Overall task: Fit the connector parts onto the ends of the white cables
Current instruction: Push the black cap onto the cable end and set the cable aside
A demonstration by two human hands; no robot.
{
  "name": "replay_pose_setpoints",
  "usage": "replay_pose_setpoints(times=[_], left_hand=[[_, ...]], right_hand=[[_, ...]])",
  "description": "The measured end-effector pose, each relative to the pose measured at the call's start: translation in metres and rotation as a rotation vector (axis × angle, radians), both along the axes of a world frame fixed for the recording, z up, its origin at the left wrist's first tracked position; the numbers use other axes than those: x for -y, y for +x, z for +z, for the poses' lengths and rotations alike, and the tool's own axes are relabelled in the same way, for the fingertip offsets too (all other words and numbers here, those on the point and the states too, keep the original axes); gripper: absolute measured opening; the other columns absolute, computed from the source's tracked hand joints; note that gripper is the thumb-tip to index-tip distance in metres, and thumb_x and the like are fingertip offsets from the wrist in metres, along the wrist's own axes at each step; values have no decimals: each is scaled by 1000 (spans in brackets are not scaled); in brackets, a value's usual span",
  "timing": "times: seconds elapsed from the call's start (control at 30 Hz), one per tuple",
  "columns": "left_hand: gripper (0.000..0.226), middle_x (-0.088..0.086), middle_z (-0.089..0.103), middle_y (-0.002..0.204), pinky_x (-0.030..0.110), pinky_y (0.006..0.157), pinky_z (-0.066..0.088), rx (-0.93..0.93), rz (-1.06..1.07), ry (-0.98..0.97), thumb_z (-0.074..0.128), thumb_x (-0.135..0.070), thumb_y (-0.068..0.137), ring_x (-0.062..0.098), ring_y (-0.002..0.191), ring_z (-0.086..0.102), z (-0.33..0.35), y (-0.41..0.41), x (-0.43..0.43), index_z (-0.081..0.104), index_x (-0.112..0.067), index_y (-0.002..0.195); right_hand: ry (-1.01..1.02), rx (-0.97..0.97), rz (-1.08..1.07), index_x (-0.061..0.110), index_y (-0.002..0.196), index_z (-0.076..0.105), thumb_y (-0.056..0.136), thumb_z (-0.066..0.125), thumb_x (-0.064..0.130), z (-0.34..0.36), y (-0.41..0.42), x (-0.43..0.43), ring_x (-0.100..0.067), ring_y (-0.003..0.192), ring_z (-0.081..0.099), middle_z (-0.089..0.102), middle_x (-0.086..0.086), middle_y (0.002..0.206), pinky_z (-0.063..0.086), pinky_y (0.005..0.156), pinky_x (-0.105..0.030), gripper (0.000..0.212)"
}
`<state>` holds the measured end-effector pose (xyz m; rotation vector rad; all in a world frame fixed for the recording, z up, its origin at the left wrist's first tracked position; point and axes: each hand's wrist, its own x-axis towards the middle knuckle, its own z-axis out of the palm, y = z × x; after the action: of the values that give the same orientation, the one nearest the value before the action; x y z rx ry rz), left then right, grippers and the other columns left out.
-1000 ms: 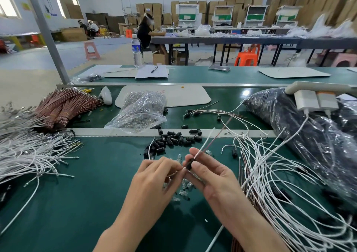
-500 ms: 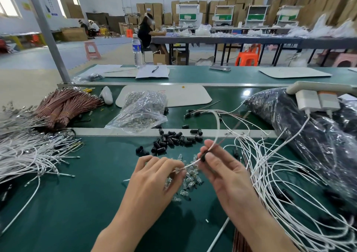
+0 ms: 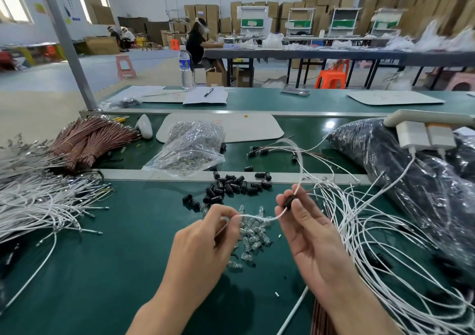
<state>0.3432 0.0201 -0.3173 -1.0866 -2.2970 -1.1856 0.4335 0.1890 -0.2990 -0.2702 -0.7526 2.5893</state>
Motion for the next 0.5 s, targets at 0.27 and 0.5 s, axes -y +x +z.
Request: replay_pose_setpoints(times=[0.27, 0.5], left_hand=[[22, -5, 60, 55, 25, 45, 39, 198, -41, 119, 45, -52, 98, 9, 38, 44, -1, 2, -1, 44, -37, 81], [23, -6, 58, 52, 34, 49, 47, 149, 26, -15, 46, -45, 95, 17, 44, 52, -3, 3, 0, 40, -33, 76]], right_hand=[[-114, -1, 49, 3, 98, 78, 83, 62, -2, 2, -2, 6, -25, 95, 74, 74, -16, 105, 62, 72, -29, 22], [-108, 27, 46, 6, 94, 78, 79, 64, -1, 2, -5, 9, -24, 93, 74, 74, -13, 103, 63, 70, -31, 21]])
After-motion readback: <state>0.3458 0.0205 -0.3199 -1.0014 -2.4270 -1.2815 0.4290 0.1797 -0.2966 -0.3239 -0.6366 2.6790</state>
